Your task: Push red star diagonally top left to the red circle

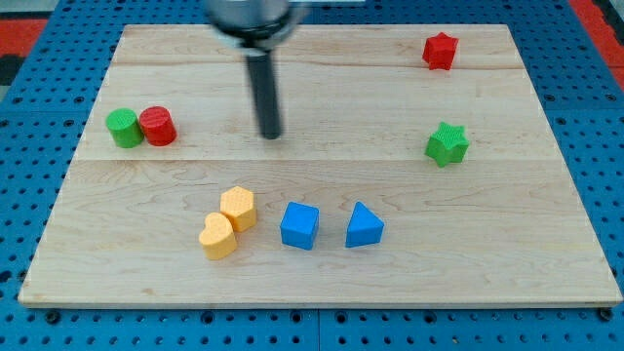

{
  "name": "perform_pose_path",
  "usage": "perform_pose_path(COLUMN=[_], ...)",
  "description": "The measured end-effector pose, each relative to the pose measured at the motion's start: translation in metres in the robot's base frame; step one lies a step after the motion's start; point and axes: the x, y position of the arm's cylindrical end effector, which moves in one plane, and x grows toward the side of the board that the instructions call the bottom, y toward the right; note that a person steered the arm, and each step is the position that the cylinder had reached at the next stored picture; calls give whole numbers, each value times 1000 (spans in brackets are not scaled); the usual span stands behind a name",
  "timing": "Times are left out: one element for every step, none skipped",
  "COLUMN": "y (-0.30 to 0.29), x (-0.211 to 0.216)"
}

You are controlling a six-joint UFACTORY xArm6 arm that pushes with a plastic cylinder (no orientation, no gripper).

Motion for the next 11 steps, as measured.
perform_pose_path(y=[62,150,208,221,229,237,149,29,12,-64,-99], x=[-25,-62,-78,-130,-131,-163,-159,-141,-150,-107,-104])
